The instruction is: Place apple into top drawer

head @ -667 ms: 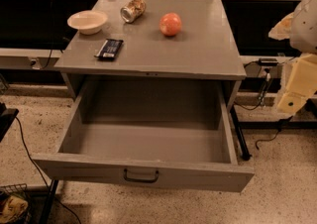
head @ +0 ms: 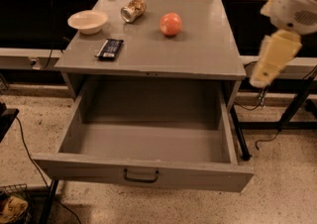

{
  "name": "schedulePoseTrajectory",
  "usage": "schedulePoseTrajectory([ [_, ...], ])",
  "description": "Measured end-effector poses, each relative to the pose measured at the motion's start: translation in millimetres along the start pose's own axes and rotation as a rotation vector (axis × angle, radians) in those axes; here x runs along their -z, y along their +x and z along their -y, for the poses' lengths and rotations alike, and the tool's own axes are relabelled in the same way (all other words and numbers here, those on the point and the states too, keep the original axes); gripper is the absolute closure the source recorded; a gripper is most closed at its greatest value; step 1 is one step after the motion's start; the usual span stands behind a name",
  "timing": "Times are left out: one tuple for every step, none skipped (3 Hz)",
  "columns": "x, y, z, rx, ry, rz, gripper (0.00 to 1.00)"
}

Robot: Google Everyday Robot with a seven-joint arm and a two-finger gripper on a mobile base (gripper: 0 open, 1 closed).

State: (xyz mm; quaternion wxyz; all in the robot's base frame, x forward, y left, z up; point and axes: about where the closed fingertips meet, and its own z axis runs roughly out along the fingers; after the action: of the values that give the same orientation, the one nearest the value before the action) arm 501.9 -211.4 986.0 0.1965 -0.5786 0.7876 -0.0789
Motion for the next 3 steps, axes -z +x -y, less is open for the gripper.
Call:
schedulePoseTrajectory([
  [-18.2, -44.2, 66.4, 0.041, 0.108, 0.058, 0.0],
  [-43.9, -75.8, 124.2, 0.048, 0.184, 0.187, 0.0],
  [-116.6, -107.1, 152.1, -0.07, 0.142, 0.464, 0.0],
])
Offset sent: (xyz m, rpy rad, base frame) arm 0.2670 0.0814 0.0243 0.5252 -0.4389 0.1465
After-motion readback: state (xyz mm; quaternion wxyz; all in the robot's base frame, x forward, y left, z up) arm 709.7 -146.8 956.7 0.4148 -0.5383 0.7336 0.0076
